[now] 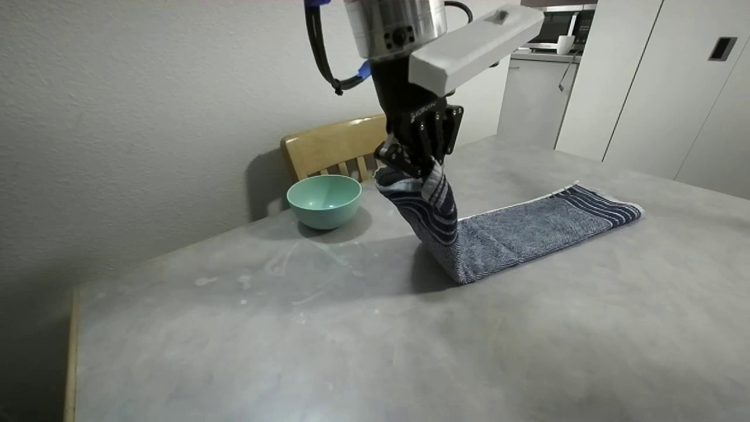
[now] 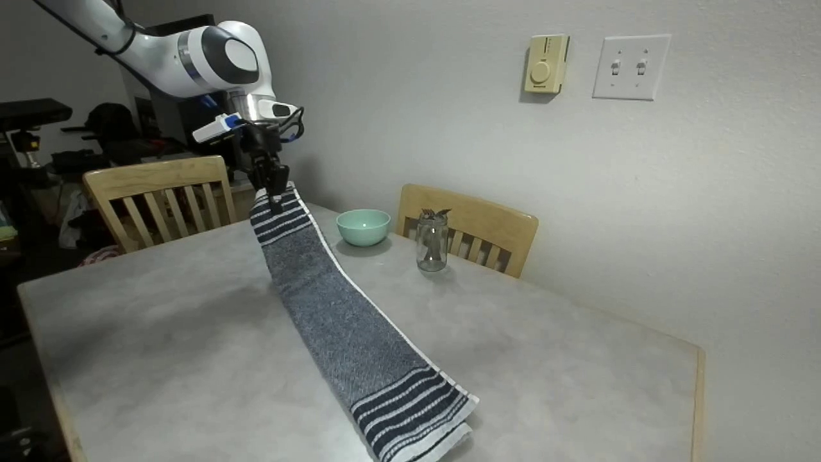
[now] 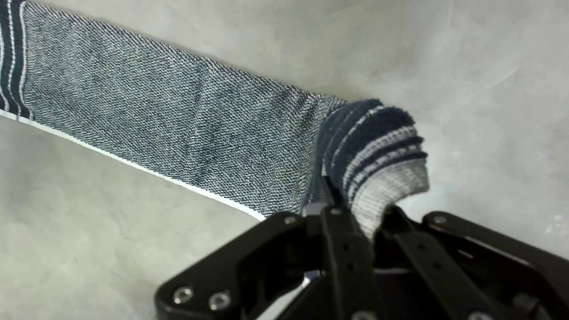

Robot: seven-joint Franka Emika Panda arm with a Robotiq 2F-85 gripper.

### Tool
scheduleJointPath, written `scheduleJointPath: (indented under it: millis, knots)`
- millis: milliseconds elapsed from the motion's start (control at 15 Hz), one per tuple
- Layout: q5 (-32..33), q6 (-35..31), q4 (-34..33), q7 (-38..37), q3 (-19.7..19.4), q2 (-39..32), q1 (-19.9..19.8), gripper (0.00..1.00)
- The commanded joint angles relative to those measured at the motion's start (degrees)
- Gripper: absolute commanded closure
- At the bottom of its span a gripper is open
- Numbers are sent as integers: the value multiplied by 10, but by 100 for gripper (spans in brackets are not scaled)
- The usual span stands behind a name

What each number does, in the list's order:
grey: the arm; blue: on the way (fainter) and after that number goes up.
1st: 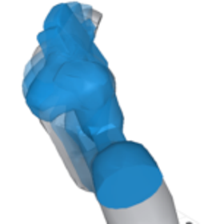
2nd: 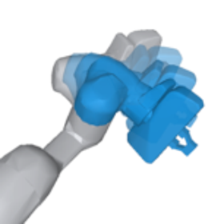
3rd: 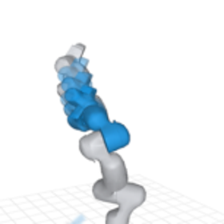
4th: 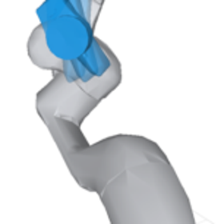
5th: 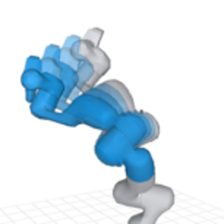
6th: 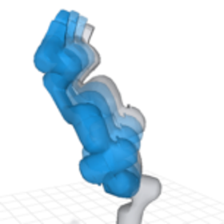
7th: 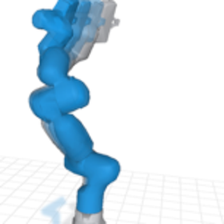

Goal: Fold the grey towel in half

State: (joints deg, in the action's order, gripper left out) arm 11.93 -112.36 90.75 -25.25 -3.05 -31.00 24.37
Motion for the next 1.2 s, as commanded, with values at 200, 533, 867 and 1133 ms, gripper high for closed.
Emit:
scheduleJointPath:
  millis: [200,533,867,1133]
  knots:
    - [-55,-13,32,6,52,35,-56,98]
    - [-94,-46,92,-17,46,100,-88,98]
    - [-174,-133,211,55,54,207,-151,98]
    - [-273,-173,300,199,53,276,-198,98]
